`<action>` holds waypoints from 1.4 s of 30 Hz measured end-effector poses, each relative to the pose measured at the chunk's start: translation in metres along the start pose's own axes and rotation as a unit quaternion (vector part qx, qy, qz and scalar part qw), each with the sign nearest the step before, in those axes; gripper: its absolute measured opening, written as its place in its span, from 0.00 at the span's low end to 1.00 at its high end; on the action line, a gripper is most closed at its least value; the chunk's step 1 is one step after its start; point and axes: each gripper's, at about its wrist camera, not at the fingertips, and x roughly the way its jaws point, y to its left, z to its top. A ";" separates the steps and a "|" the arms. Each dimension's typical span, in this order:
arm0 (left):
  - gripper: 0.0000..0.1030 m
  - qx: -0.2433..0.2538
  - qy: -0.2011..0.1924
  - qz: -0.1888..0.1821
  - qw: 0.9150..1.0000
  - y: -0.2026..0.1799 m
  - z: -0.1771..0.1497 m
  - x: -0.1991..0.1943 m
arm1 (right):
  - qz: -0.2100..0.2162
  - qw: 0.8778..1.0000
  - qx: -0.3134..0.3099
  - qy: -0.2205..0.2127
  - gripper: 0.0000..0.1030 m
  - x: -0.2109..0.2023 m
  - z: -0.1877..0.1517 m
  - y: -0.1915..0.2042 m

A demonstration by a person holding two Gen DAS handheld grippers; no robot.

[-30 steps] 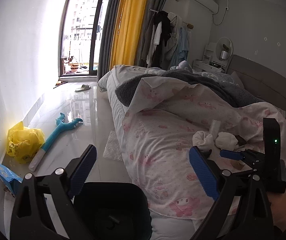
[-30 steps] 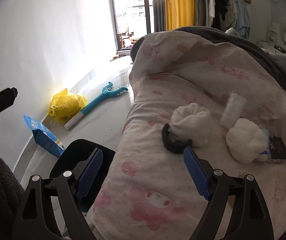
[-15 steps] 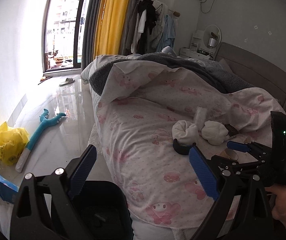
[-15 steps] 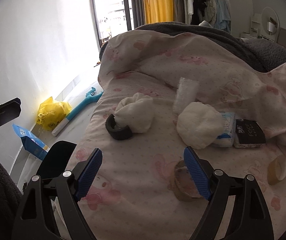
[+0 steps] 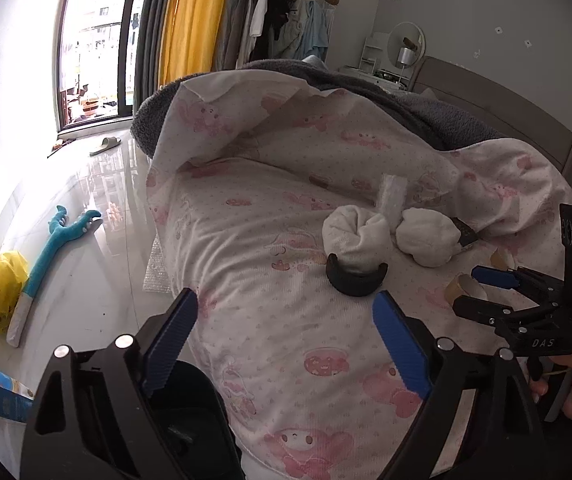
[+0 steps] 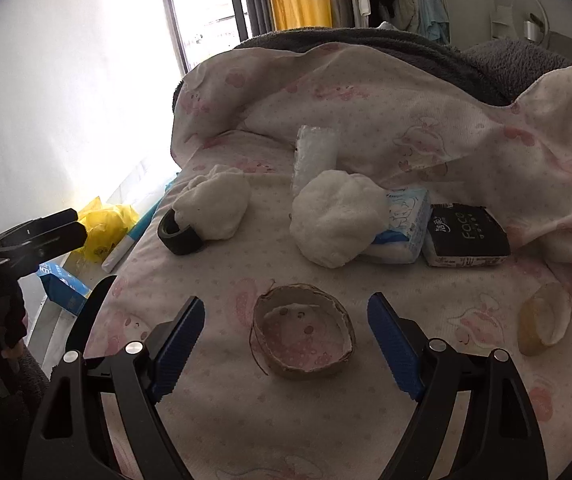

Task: Collect trash
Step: 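Close the right tool on the brown cardboard tape core, then close the left tool on the black curved plastic piece while the right tool lifts the tape core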

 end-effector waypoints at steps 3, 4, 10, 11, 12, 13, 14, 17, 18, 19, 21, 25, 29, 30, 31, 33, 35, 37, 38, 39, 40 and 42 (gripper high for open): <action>0.84 0.008 0.003 -0.014 1.000 -0.008 -0.001 0.007 | 0.013 1.000 0.001 0.007 0.80 0.003 -0.004 -0.004; 0.83 0.010 0.003 -0.021 1.000 -0.011 -0.001 0.008 | 0.018 1.000 0.003 0.009 0.77 0.004 -0.004 -0.005; 0.81 0.042 0.008 -0.039 0.998 -0.033 -0.003 0.023 | 0.036 0.999 0.008 0.015 0.68 0.004 -0.010 -0.014; 0.81 0.045 0.010 -0.039 0.998 -0.035 -0.003 0.025 | 0.036 0.999 0.008 0.016 0.66 0.004 -0.009 -0.015; 0.79 0.046 0.012 -0.041 0.998 -0.036 -0.003 0.027 | 0.037 0.999 0.009 0.016 0.65 0.004 -0.009 -0.016; 0.78 0.046 0.013 -0.042 0.998 -0.037 -0.003 0.029 | 0.041 0.999 0.011 0.015 0.63 0.004 -0.009 -0.017; 0.78 0.045 0.013 -0.043 0.998 -0.038 -0.002 0.031 | 0.044 0.999 0.013 0.014 0.61 0.004 -0.009 -0.019; 0.78 0.044 0.013 -0.046 0.998 -0.038 -0.001 0.036 | 0.045 0.999 0.016 0.016 0.54 0.006 -0.011 -0.022; 0.77 0.046 0.014 -0.046 0.998 -0.039 -0.001 0.038 | 0.045 0.999 0.016 0.017 0.53 0.007 -0.012 -0.023; 0.76 0.048 0.015 -0.047 0.998 -0.040 -0.001 0.039 | 0.046 0.999 0.016 0.017 0.52 0.008 -0.012 -0.023; 0.73 0.048 0.018 -0.051 0.997 -0.041 -0.001 0.043 | 0.048 0.999 0.017 0.018 0.51 0.007 -0.012 -0.024; 0.72 0.045 0.018 -0.051 0.998 -0.043 0.000 0.047 | 0.049 0.999 0.013 0.016 0.45 0.007 -0.011 -0.024; 0.72 0.041 0.017 -0.052 0.998 -0.044 0.002 0.051 | 0.050 0.999 0.008 0.014 0.45 0.005 -0.012 -0.024; 0.72 0.038 0.017 -0.054 0.998 -0.044 0.002 0.052 | 0.052 0.999 0.008 0.012 0.45 0.004 -0.011 -0.024; 0.70 0.036 0.017 -0.056 0.998 -0.044 0.003 0.053 | 0.055 0.998 0.010 0.010 0.45 0.003 -0.011 -0.025; 0.68 0.036 0.016 -0.059 0.997 -0.045 0.004 0.054 | 0.060 0.998 0.014 0.003 0.45 0.000 -0.010 -0.027; 0.67 0.040 0.016 -0.058 0.997 -0.047 0.004 0.056 | 0.065 0.998 0.019 -0.002 0.45 -0.003 -0.010 -0.030; 0.67 0.037 0.017 -0.057 0.998 -0.047 0.005 0.059 | 0.069 0.997 0.026 -0.008 0.45 -0.006 -0.010 -0.034; 0.67 0.035 0.018 -0.055 0.998 -0.047 0.005 0.060 | 0.070 0.997 0.029 -0.009 0.45 -0.007 -0.010 -0.035; 0.66 0.035 0.018 -0.053 0.998 -0.047 0.005 0.061 | 0.070 0.997 0.030 -0.011 0.45 -0.008 -0.010 -0.036; 0.64 0.037 0.017 -0.052 0.998 -0.047 0.006 0.061 | 0.070 0.997 0.031 -0.012 0.45 -0.009 -0.010 -0.037; 0.61 0.040 0.017 -0.054 0.998 -0.048 0.006 0.062 | 0.069 0.997 0.031 -0.012 0.45 -0.010 -0.010 -0.038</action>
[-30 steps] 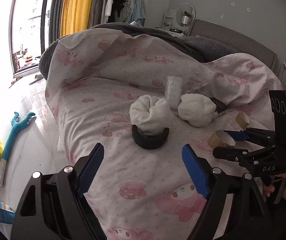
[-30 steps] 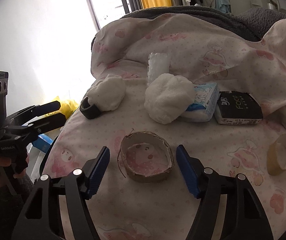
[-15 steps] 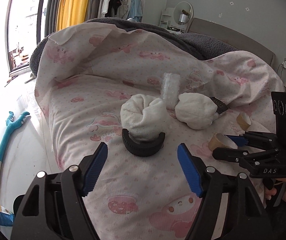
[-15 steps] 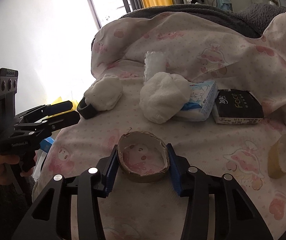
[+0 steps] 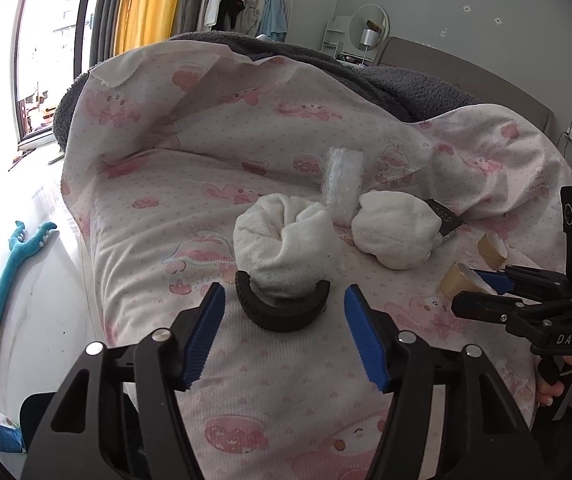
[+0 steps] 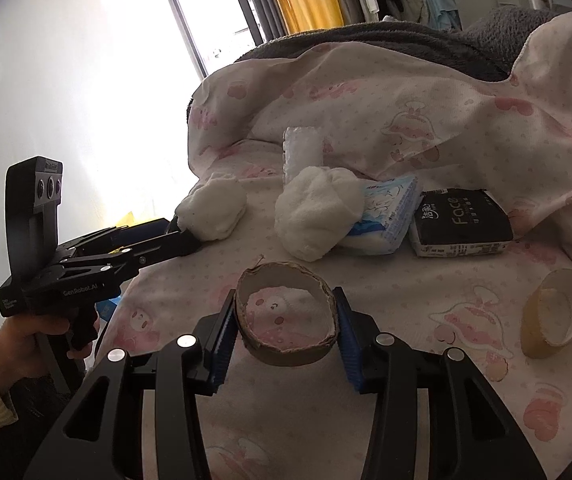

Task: Collect trash
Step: 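Close the left tool on the black curved plastic piece while the right tool lifts the tape core, then carry the black piece with the left tool and the tape core with the right tool over the bin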

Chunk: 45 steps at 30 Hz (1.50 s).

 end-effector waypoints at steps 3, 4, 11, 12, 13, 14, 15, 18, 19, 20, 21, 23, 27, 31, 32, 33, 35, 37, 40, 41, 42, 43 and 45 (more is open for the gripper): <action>0.57 0.003 0.006 -0.005 1.000 0.000 -0.001 0.004 | -0.004 1.000 0.002 0.001 0.45 0.000 0.000 -0.001; 0.57 0.005 0.008 -0.005 1.000 -0.001 -0.001 0.005 | -0.005 1.000 0.002 0.001 0.45 -0.001 0.000 -0.002; 0.49 -0.011 0.006 -0.016 1.000 0.008 0.000 0.003 | -0.005 1.000 0.000 -0.003 0.45 0.000 0.004 0.004; 0.49 -0.010 0.004 -0.019 1.000 0.008 0.001 0.002 | -0.004 1.000 0.000 -0.003 0.45 0.001 0.004 0.005; 0.49 -0.009 0.004 -0.022 1.000 0.007 0.001 0.002 | -0.004 1.000 -0.001 -0.003 0.45 0.001 0.004 0.006; 0.49 -0.009 0.004 -0.024 1.000 0.007 0.001 0.001 | -0.003 1.000 0.000 -0.003 0.45 0.002 0.005 0.007; 0.49 -0.007 0.007 -0.025 1.000 0.007 0.000 0.001 | -0.003 1.000 0.000 -0.002 0.45 0.003 0.006 0.008; 0.49 -0.006 0.011 -0.022 1.000 0.007 -0.002 -0.002 | -0.004 1.000 -0.001 -0.004 0.45 0.004 0.009 0.011; 0.49 -0.006 0.012 -0.021 1.000 0.007 -0.003 -0.004 | -0.003 1.000 0.000 -0.005 0.45 0.004 0.010 0.012; 0.49 -0.005 0.012 -0.020 1.000 0.007 -0.003 -0.005 | -0.003 1.000 0.000 -0.006 0.45 0.003 0.011 0.014; 0.49 -0.004 0.011 -0.017 1.000 0.007 -0.004 -0.008 | -0.002 1.000 0.001 -0.007 0.45 0.003 0.012 0.015; 0.49 -0.003 0.009 -0.016 1.000 0.008 -0.004 -0.012 | 0.000 1.000 0.005 -0.008 0.45 0.003 0.013 0.018; 0.49 0.001 0.005 -0.012 1.000 0.012 -0.007 -0.022 | 0.003 1.000 0.006 -0.010 0.45 0.005 0.020 0.028; 0.49 -0.003 0.000 0.002 1.000 0.023 -0.010 -0.034 | 0.007 1.000 -0.001 -0.013 0.45 0.007 0.027 0.043; 0.49 -0.005 -0.001 0.006 1.000 0.026 -0.010 -0.037 | 0.009 1.000 -0.002 -0.014 0.45 0.008 0.029 0.048; 0.49 -0.007 -0.002 0.009 1.000 0.029 -0.011 -0.040 | 0.012 1.000 -0.003 -0.015 0.45 0.009 0.031 0.052; 0.49 -0.013 -0.002 0.017 1.000 0.037 -0.014 -0.045 | 0.015 1.000 -0.005 -0.016 0.45 0.011 0.035 0.061; 0.49 -0.020 0.002 0.024 1.000 0.045 -0.017 -0.049 | 0.020 1.000 -0.010 -0.019 0.45 0.013 0.039 0.072; 0.49 -0.025 0.009 0.039 0.999 0.057 -0.021 -0.054 | 0.029 0.999 -0.017 -0.021 0.45 0.017 0.046 0.088; 0.49 -0.026 0.011 0.043 0.999 0.061 -0.022 -0.056 | 0.031 0.999 -0.019 -0.021 0.45 0.018 0.047 0.093; 0.49 -0.026 0.013 0.047 0.998 0.064 -0.023 -0.057 | 0.032 0.999 -0.022 -0.021 0.45 0.019 0.048 0.098; 0.49 -0.025 0.015 0.052 0.998 0.068 -0.025 -0.059 | 0.033 0.999 -0.024 -0.020 0.45 0.021 0.050 0.102; 0.49 -0.026 0.021 0.062 0.998 0.075 -0.028 -0.063 | 0.036 0.999 -0.029 -0.021 0.45 0.023 0.054 0.114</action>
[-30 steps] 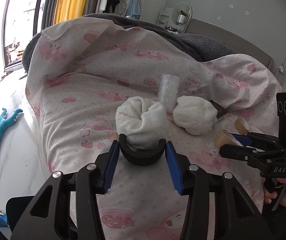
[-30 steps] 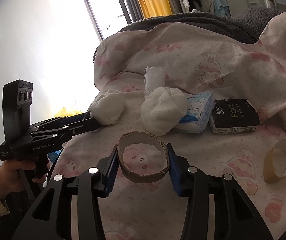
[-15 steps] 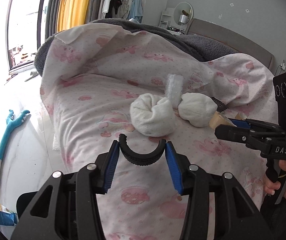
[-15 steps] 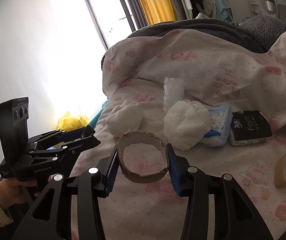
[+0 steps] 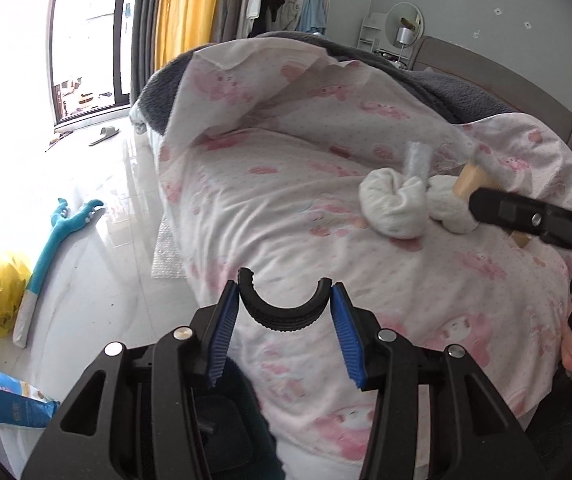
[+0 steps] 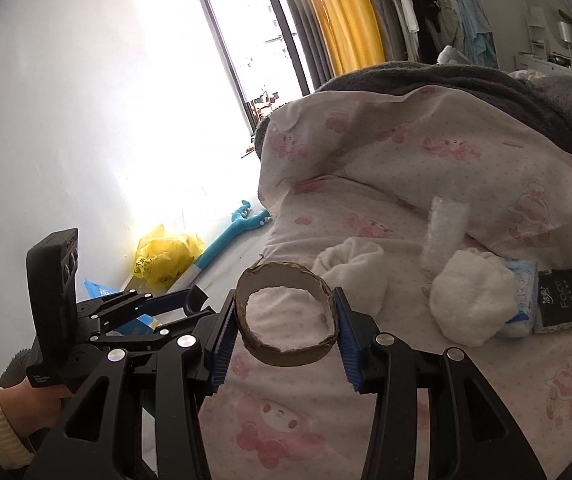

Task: Collect trash
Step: 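Carry the black piece with the left tool and the tape core with the right tool over the bin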

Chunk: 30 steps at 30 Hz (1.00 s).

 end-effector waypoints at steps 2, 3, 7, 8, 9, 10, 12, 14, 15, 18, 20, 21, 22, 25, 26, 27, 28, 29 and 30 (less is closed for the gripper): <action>0.49 -0.005 0.007 0.010 1.000 0.010 -0.004 -0.003 | 0.004 1.000 -0.005 -0.002 0.45 0.002 0.005 0.012; 0.49 -0.008 0.011 0.015 1.000 0.015 -0.006 -0.004 | 0.007 1.000 -0.009 -0.002 0.45 0.003 0.006 0.019; 0.49 -0.012 0.031 0.042 0.999 0.033 -0.017 -0.007 | 0.016 1.000 -0.022 0.001 0.45 0.008 0.013 0.042; 0.49 -0.013 0.036 0.045 0.998 0.037 -0.019 -0.007 | 0.018 1.000 -0.022 0.003 0.45 0.010 0.014 0.045; 0.49 -0.016 0.042 0.047 0.998 0.043 -0.023 -0.007 | 0.021 1.000 -0.022 0.003 0.45 0.012 0.015 0.049; 0.49 -0.020 0.046 0.049 0.998 0.047 -0.025 -0.007 | 0.022 1.000 -0.022 0.005 0.45 0.014 0.017 0.053; 0.49 -0.031 0.054 0.052 0.997 0.058 -0.031 -0.008 | 0.025 0.999 -0.022 0.008 0.45 0.018 0.019 0.060; 0.49 -0.041 0.060 0.055 0.996 0.069 -0.036 -0.009 | 0.027 0.999 -0.023 0.014 0.45 0.024 0.020 0.068; 0.49 -0.045 0.064 0.056 0.995 0.073 -0.038 -0.009 | 0.028 0.999 -0.024 0.019 0.45 0.028 0.020 0.072; 0.49 -0.054 0.081 0.064 0.993 0.086 -0.047 -0.008 | 0.029 0.998 -0.028 0.038 0.45 0.039 0.017 0.081; 0.49 -0.057 0.097 0.073 0.991 0.092 -0.052 -0.005 | 0.031 0.998 -0.026 0.055 0.45 0.049 0.015 0.086; 0.49 -0.057 0.107 0.079 0.989 0.096 -0.056 -0.004 | 0.033 0.997 -0.023 0.064 0.45 0.054 0.013 0.089; 0.49 -0.059 0.115 0.082 0.988 0.100 -0.059 -0.003 | 0.034 0.997 -0.019 0.071 0.45 0.059 0.011 0.090; 0.49 -0.071 0.141 0.087 0.984 0.112 -0.071 0.001 | 0.042 0.995 -0.014 0.086 0.45 0.072 0.009 0.097; 0.49 -0.074 0.149 0.088 0.982 0.115 -0.074 0.002 | 0.044 0.995 -0.017 0.089 0.45 0.074 0.009 0.101; 0.49 -0.078 0.157 0.089 0.980 0.118 -0.078 0.003 | 0.046 0.995 -0.019 0.091 0.45 0.077 0.008 0.105; 0.49 -0.082 0.167 0.090 0.978 0.123 -0.082 0.004 | 0.049 0.994 -0.021 0.095 0.45 0.080 0.008 0.109; 0.49 -0.086 0.174 0.091 0.977 0.126 -0.086 0.005 | 0.051 0.994 -0.023 0.098 0.45 0.082 0.007 0.112; 0.49 -0.090 0.182 0.090 0.975 0.130 -0.090 0.005 | 0.052 0.993 -0.026 0.102 0.45 0.086 0.006 0.116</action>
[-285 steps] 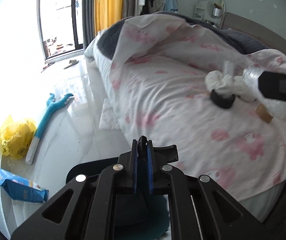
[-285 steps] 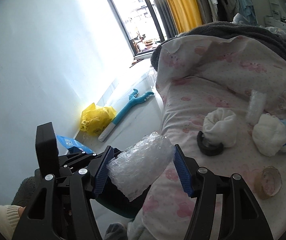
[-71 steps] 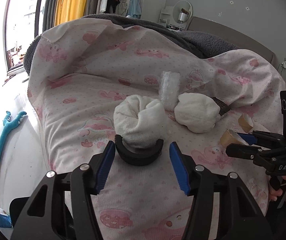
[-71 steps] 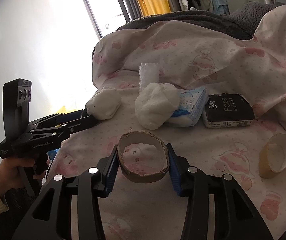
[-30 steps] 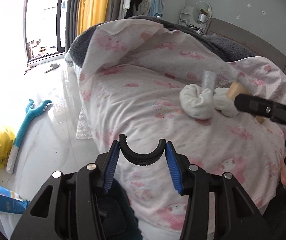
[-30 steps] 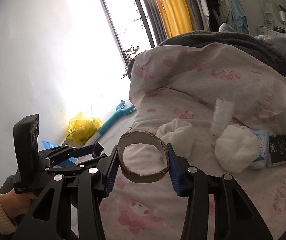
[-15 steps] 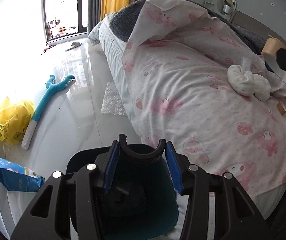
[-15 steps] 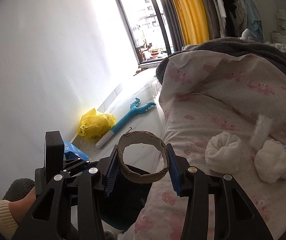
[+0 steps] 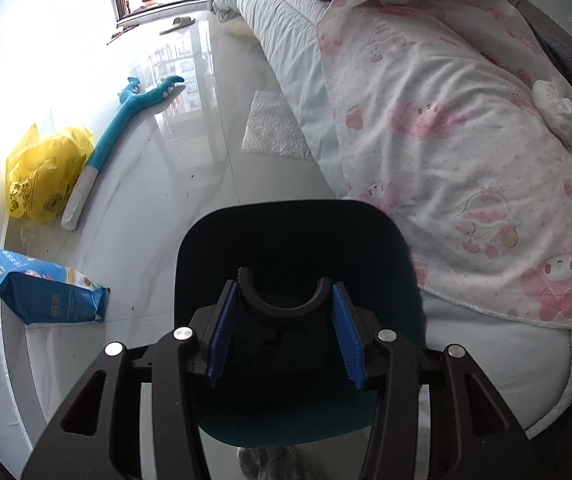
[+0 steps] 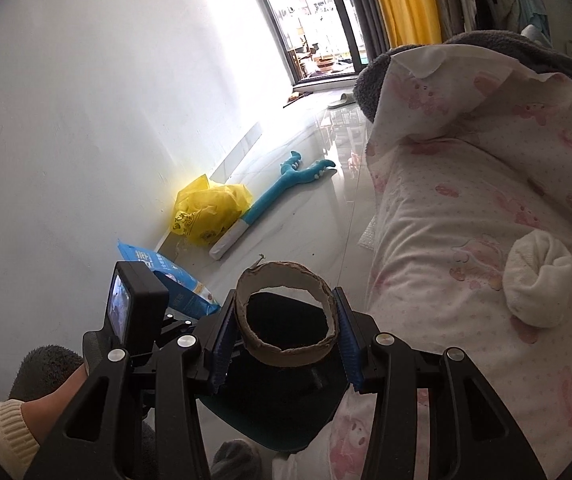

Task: Collect trash
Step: 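Carry the black piece with the left tool and the tape core with the right tool over the bin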

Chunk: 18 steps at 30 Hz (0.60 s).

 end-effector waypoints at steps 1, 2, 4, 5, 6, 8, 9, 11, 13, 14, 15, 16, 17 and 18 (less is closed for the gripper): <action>0.49 -0.005 0.010 -0.002 1.000 0.005 -0.002 0.003 | 0.000 1.000 -0.002 0.004 0.45 0.003 0.000 0.004; 0.49 -0.009 0.017 -0.004 1.000 0.008 -0.005 0.005 | 0.001 1.000 -0.004 0.009 0.45 0.007 0.001 0.008; 0.49 -0.017 0.035 -0.011 0.999 0.014 -0.010 0.010 | 0.001 1.000 -0.006 0.017 0.45 0.014 0.000 0.013; 0.49 -0.024 0.041 -0.019 0.999 0.018 -0.013 0.012 | 0.002 1.000 -0.007 0.021 0.45 0.016 0.000 0.016; 0.49 -0.030 0.046 -0.026 0.998 0.020 -0.014 0.013 | 0.003 1.000 -0.007 0.025 0.45 0.019 0.000 0.019; 0.49 -0.046 0.060 -0.039 0.996 0.027 -0.019 0.016 | 0.006 0.999 -0.008 0.033 0.45 0.026 0.000 0.025; 0.49 -0.052 0.065 -0.043 0.996 0.031 -0.021 0.017 | 0.005 0.999 -0.010 0.037 0.45 0.029 0.000 0.028; 0.47 -0.053 0.069 -0.043 0.995 0.034 -0.024 0.017 | 0.005 0.999 -0.012 0.045 0.45 0.035 0.001 0.033; 0.48 -0.050 0.069 -0.040 0.996 0.037 -0.026 0.015 | 0.004 0.999 -0.014 0.052 0.45 0.041 0.000 0.037; 0.49 -0.052 0.069 -0.042 0.995 0.040 -0.028 0.013 | 0.003 0.998 -0.015 0.055 0.45 0.043 -0.001 0.039; 0.51 -0.055 0.068 -0.044 0.995 0.042 -0.029 0.011 | 0.003 0.998 -0.015 0.058 0.45 0.046 -0.001 0.041; 0.52 -0.056 0.067 -0.044 0.995 0.045 -0.030 0.010 | 0.005 0.998 -0.015 0.059 0.45 0.048 -0.001 0.041; 0.54 -0.057 0.066 -0.043 0.995 0.048 -0.030 0.008 | 0.004 0.998 -0.014 0.062 0.45 0.051 -0.002 0.043; 0.56 -0.057 0.064 -0.043 0.995 0.050 -0.031 0.006 | 0.003 0.998 -0.013 0.066 0.45 0.055 -0.002 0.044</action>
